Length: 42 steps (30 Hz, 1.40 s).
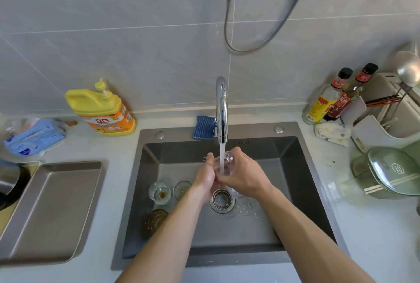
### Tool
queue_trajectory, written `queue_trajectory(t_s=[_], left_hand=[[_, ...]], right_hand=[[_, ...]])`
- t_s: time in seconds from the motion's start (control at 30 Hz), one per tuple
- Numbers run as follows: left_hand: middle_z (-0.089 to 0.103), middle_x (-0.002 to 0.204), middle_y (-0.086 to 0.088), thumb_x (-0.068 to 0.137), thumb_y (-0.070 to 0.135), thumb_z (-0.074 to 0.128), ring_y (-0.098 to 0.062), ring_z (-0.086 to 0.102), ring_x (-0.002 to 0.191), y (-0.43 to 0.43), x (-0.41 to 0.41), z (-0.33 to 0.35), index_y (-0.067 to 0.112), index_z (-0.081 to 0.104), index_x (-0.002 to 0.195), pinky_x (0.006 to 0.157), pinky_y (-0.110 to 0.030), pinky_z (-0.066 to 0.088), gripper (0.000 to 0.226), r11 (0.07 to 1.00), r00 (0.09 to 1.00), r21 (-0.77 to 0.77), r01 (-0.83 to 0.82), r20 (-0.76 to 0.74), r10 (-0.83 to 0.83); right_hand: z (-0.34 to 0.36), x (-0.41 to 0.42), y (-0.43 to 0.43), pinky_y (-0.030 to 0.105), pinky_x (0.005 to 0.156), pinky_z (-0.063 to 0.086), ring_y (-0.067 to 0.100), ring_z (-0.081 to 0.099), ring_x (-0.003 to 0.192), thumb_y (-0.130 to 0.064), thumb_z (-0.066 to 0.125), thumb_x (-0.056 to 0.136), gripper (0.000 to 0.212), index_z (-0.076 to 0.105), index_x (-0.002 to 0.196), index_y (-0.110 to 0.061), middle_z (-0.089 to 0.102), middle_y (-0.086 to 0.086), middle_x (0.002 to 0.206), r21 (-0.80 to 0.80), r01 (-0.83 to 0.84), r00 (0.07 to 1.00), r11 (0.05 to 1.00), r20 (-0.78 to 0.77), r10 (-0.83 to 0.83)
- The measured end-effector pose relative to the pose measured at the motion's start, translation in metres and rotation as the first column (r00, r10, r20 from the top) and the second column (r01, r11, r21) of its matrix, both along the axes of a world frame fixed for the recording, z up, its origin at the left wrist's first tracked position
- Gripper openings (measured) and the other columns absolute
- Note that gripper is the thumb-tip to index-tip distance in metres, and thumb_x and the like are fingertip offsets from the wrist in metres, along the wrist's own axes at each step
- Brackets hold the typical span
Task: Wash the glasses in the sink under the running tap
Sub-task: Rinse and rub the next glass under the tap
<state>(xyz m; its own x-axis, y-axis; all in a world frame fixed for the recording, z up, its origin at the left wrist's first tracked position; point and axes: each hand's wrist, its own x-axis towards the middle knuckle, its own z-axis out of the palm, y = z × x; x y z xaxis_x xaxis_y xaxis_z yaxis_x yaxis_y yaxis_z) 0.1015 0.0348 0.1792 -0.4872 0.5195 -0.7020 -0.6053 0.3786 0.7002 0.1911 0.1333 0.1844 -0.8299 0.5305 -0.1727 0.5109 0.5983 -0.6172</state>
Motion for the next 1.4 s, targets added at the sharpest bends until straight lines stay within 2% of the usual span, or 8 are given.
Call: queue_trajectory(t_s=[0.2,0.3,0.4,0.57,0.7,0.83,1.1,1.4], left_hand=[[0.067,0.137,0.001,0.088,0.088,0.016,-0.016,0.062,0.126,-0.018,0.002,-0.002,0.04,0.068,0.133,0.115,-0.052,0.046,0.084,0.963,0.98,0.19,0.193,0.018,-0.2],[0.07,0.13,0.013,0.084,0.071,0.024,-0.008,0.061,0.129,-0.029,0.008,-0.005,0.042,0.058,0.139,0.115,-0.044,0.046,0.071,0.917,0.945,0.234,0.323,-0.029,-0.326],[0.075,0.115,0.013,0.078,0.045,0.063,-0.001,0.068,0.111,-0.032,0.007,-0.006,0.031,0.057,0.132,0.096,-0.028,0.055,0.055,0.919,0.939,0.199,0.341,-0.121,-0.323],[0.066,0.119,0.004,0.068,0.007,0.094,-0.011,0.065,0.107,-0.02,-0.007,-0.013,0.028,0.052,0.132,0.087,-0.031,0.058,0.08,0.911,0.81,-0.206,0.359,-0.416,-0.413],[0.063,0.122,0.006,0.069,0.018,0.092,-0.02,0.064,0.106,-0.015,-0.001,-0.007,0.026,0.052,0.126,0.076,-0.033,0.055,0.07,0.878,0.778,-0.401,0.261,-0.451,-0.437],[0.055,0.145,-0.01,0.073,0.043,0.085,-0.031,0.058,0.125,-0.017,-0.009,0.001,0.014,0.041,0.151,0.093,-0.037,0.048,0.095,0.78,0.822,-0.562,0.275,-0.284,-0.494],[0.072,0.109,-0.019,0.075,0.057,0.081,-0.035,0.071,0.096,-0.035,-0.016,-0.011,0.007,0.066,0.124,0.091,-0.046,0.061,0.072,0.951,0.916,-0.22,0.216,0.383,-0.12],[0.075,0.096,-0.028,0.082,0.058,0.079,-0.042,0.073,0.091,-0.033,-0.024,-0.008,0.001,0.058,0.128,0.087,-0.051,0.061,0.075,0.985,0.86,-0.149,0.084,0.51,0.003]], right_hand=[[0.004,-0.007,-0.014,0.038,0.071,0.052,0.027,0.065,0.08,-0.066,0.043,0.1,0.055,0.048,0.116,-0.013,0.058,0.001,0.095,-0.085,0.205,0.978,0.975,0.059,-0.201],[0.009,-0.019,-0.012,0.046,0.073,0.054,0.041,0.063,0.083,-0.025,0.026,0.109,0.028,0.048,0.115,-0.007,0.054,0.011,0.102,0.158,0.11,0.988,0.981,0.086,-0.124],[0.01,-0.025,-0.002,0.047,0.079,0.052,0.042,0.063,0.092,-0.02,0.033,0.106,0.023,0.051,0.112,-0.007,0.064,0.017,0.107,-0.071,0.179,0.976,0.981,0.139,-0.168],[-0.003,-0.016,0.005,0.035,0.071,0.053,0.019,0.066,0.082,-0.005,0.06,0.092,0.027,0.057,0.113,-0.021,0.075,0.0,0.095,-0.53,0.267,0.964,0.805,0.157,-0.217],[-0.016,-0.011,0.003,0.043,0.07,0.059,0.028,0.069,0.075,-0.02,0.06,0.101,0.014,0.068,0.09,-0.017,0.072,0.005,0.08,-0.152,0.28,0.959,0.948,0.004,-0.283],[-0.018,-0.016,0.0,0.035,0.072,0.041,0.034,0.062,0.092,-0.019,0.042,0.106,0.023,0.064,0.106,-0.013,0.074,0.01,0.104,-0.109,0.097,0.995,0.989,-0.01,-0.099],[-0.018,-0.037,0.015,0.047,0.121,0.035,0.032,0.045,0.144,-0.021,0.035,0.107,0.052,0.036,0.158,-0.032,0.048,0.005,0.158,-0.348,0.042,0.997,0.937,0.069,-0.019],[-0.022,-0.047,0.036,0.048,0.129,-0.003,0.016,0.016,0.158,-0.016,0.031,0.102,0.063,0.023,0.164,-0.028,0.008,-0.007,0.174,-0.237,-0.136,0.987,0.962,0.053,0.153]])
